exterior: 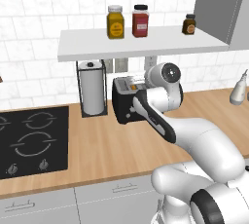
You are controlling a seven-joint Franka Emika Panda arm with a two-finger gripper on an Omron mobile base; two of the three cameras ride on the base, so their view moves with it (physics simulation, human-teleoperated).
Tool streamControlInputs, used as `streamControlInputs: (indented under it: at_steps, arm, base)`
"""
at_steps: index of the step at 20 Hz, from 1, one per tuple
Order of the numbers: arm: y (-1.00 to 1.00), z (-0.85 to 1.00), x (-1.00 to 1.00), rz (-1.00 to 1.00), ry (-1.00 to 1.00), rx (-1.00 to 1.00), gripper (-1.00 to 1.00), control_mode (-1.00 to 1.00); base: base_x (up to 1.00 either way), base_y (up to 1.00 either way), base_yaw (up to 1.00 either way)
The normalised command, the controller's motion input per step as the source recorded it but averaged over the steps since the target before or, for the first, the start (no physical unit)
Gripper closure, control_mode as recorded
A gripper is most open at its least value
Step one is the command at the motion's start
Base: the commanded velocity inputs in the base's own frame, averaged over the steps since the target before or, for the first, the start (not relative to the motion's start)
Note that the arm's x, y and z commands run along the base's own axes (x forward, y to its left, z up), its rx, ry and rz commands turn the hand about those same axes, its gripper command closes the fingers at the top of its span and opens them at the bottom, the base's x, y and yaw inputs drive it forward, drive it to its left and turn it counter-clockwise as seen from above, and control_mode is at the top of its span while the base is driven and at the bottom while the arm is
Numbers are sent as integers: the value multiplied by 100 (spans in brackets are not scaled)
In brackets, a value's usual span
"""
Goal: Start the toaster. Once the lever pops up, take the bread to the plate on the dining counter.
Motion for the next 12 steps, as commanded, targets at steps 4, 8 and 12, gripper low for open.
streamControlInputs:
  at_steps: [4, 8, 12]
  arm:
    - [0, 0, 0, 0, 0, 0, -100, -100]
    - [0, 0, 0, 0, 0, 0, -100, -100]
    - [0, 0, 0, 0, 0, 0, -100, -100]
  base:
    - [0, 0, 0]
    - [0, 0, 0]
    - [0, 0, 0]
